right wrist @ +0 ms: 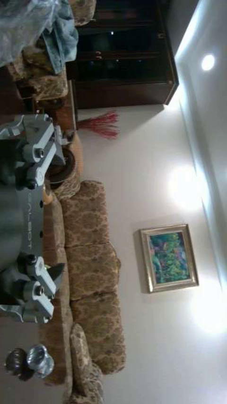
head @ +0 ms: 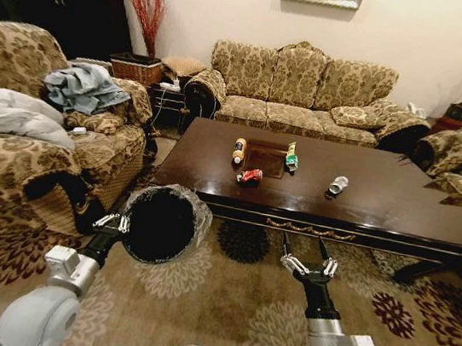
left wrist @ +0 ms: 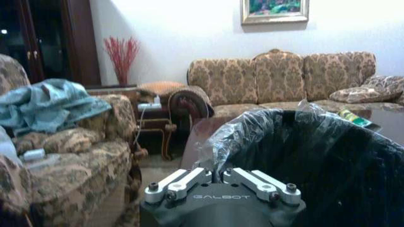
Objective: Move to the front of the table and place the trash on the table into the trash bin.
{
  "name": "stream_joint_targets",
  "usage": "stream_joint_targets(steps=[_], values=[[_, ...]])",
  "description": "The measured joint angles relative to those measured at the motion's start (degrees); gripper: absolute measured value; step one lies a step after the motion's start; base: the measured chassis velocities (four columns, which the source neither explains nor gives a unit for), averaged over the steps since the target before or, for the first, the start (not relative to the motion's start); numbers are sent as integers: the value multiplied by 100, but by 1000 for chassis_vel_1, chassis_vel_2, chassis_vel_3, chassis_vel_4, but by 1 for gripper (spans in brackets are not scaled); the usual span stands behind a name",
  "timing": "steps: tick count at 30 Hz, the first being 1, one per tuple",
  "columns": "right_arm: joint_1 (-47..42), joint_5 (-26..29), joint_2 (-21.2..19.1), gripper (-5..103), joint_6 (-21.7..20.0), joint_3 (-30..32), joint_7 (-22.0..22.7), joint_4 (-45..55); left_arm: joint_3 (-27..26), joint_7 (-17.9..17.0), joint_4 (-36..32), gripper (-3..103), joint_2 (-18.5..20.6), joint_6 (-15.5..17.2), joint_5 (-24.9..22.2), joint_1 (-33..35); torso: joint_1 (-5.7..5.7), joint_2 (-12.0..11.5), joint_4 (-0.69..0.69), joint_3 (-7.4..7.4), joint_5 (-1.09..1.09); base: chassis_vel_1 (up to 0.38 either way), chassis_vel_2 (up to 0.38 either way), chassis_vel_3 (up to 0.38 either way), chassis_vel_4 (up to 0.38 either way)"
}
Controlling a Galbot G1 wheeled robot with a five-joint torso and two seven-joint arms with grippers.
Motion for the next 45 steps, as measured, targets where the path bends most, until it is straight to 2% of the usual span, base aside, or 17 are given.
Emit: stream_joint_targets(steps=[8, 18, 26, 37, 45], values=[[25, 56, -4, 100, 60, 10, -9, -145, -263, 90, -235, 4, 73, 134, -13, 200, 74, 202, 0, 115, 2, 8, -14, -12, 11], [71, -29, -69, 100, -39, 25, 35, -244, -215, 96, -221, 4, 108, 215, -56, 200, 182, 482, 0, 290, 1, 0, 0, 0, 0], [126, -144, -66, 100, -100, 5, -102, -234, -172, 95, -214, 4, 82, 221, -117, 172, 270, 671, 0, 397, 1, 0, 0, 0, 0], [65, -287, 45, 100, 41, 5, -252, -240, 36, 122, -185, 4, -3, 135, -80, 113, 395, 971, 0, 567, 1, 0, 0, 0, 0], [43, -283, 85, 100, 143, -7, -323, -196, -31, 230, -245, 4, 46, 103, -33, 170, 467, 1145, 0, 672, 1, 0, 0, 0, 0]])
